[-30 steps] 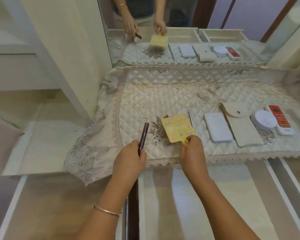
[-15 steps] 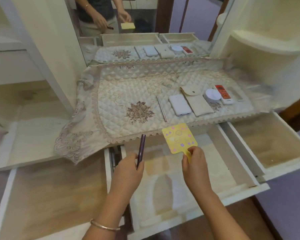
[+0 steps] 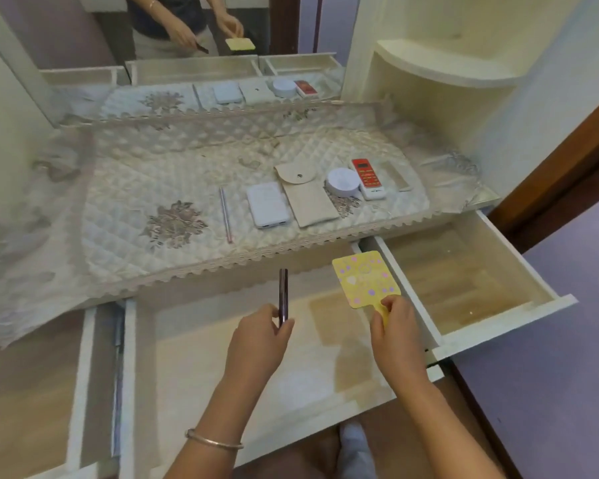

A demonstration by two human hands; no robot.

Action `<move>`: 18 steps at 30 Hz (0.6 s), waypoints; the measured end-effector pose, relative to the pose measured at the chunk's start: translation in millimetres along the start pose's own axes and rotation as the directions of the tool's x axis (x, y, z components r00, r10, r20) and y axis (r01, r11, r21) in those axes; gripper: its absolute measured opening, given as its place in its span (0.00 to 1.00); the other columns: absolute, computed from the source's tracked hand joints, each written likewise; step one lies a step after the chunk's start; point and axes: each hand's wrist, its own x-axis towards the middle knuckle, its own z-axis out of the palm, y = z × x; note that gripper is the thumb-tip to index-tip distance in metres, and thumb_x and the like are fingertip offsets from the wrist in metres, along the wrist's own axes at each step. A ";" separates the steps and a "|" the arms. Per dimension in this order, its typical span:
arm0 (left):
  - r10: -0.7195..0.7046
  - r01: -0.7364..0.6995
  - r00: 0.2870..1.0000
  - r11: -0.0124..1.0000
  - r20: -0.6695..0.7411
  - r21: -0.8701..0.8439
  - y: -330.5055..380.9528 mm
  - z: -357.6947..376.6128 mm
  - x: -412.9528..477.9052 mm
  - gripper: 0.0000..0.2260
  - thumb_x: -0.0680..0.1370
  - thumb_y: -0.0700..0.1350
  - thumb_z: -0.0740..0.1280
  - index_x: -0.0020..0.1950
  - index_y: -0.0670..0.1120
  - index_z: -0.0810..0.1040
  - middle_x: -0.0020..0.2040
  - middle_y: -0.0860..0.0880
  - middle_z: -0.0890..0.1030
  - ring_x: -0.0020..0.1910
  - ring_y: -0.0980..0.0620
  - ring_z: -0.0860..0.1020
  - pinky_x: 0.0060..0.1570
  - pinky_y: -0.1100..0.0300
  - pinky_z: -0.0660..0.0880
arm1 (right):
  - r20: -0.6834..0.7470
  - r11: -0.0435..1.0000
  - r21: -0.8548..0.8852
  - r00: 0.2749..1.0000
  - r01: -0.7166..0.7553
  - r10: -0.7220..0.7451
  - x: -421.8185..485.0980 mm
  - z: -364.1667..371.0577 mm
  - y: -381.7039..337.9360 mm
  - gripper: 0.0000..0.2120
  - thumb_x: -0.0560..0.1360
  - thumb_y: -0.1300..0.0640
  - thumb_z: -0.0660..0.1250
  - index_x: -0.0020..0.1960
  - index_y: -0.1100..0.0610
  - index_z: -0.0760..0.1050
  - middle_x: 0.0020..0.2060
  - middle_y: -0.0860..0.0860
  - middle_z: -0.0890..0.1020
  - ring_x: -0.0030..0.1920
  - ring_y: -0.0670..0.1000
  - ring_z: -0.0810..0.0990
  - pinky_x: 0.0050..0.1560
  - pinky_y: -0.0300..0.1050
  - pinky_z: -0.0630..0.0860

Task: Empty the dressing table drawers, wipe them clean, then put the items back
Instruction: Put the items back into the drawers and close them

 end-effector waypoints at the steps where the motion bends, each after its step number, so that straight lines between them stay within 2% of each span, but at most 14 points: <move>1: -0.031 0.031 0.999 0.999 0.007 -0.011 11.7 20.1 3.0 0.11 0.76 0.53 0.64 0.54 0.48 0.75 0.37 0.50 0.80 0.38 0.53 0.78 0.38 0.57 0.73 | 0.021 1.000 0.003 1.000 -0.009 0.009 11.7 -7.6 18.4 0.10 0.78 0.63 0.58 0.59 0.65 0.67 0.54 0.58 0.72 0.46 0.49 0.67 0.43 0.38 0.61; 6: -0.225 0.228 0.974 0.964 0.040 -0.136 66.8 110.5 21.0 0.11 0.77 0.50 0.64 0.55 0.45 0.76 0.37 0.48 0.81 0.39 0.52 0.79 0.37 0.60 0.73 | 0.094 0.999 -0.047 0.995 0.022 -0.017 76.8 -47.6 101.9 0.10 0.78 0.63 0.58 0.58 0.65 0.68 0.51 0.57 0.72 0.46 0.50 0.68 0.42 0.36 0.60; 9: -0.365 0.367 0.930 0.909 0.047 -0.200 85.2 144.0 33.6 0.12 0.77 0.48 0.64 0.55 0.42 0.76 0.40 0.46 0.82 0.40 0.51 0.80 0.40 0.61 0.71 | 0.107 0.999 -0.042 0.994 0.009 -0.005 108.5 -60.7 132.7 0.09 0.78 0.63 0.58 0.57 0.64 0.68 0.51 0.56 0.72 0.47 0.49 0.68 0.45 0.38 0.63; 11: -0.423 0.424 0.905 0.888 0.042 -0.179 91.2 161.3 42.7 0.12 0.77 0.47 0.64 0.56 0.41 0.76 0.42 0.45 0.82 0.42 0.50 0.79 0.41 0.61 0.70 | 0.125 0.999 -0.035 0.992 -0.020 0.024 127.1 -59.6 147.4 0.09 0.78 0.63 0.58 0.57 0.64 0.67 0.53 0.57 0.71 0.48 0.49 0.68 0.46 0.39 0.64; 15: -0.491 0.490 0.871 0.865 0.025 -0.105 89.8 191.5 54.3 0.13 0.77 0.48 0.63 0.57 0.41 0.76 0.49 0.43 0.81 0.47 0.48 0.78 0.50 0.57 0.73 | 0.181 0.990 -0.080 0.975 -0.114 0.127 155.2 -42.3 171.6 0.10 0.78 0.64 0.57 0.58 0.64 0.67 0.55 0.59 0.71 0.49 0.50 0.68 0.47 0.38 0.63; 18: -0.516 0.515 0.857 0.851 0.017 -0.101 82.5 208.5 58.9 0.11 0.78 0.48 0.63 0.55 0.42 0.76 0.46 0.45 0.81 0.42 0.51 0.77 0.47 0.60 0.73 | 0.240 0.980 -0.128 0.954 -0.152 0.179 165.5 -25.2 185.0 0.10 0.78 0.65 0.58 0.59 0.64 0.67 0.56 0.60 0.72 0.54 0.55 0.71 0.48 0.40 0.64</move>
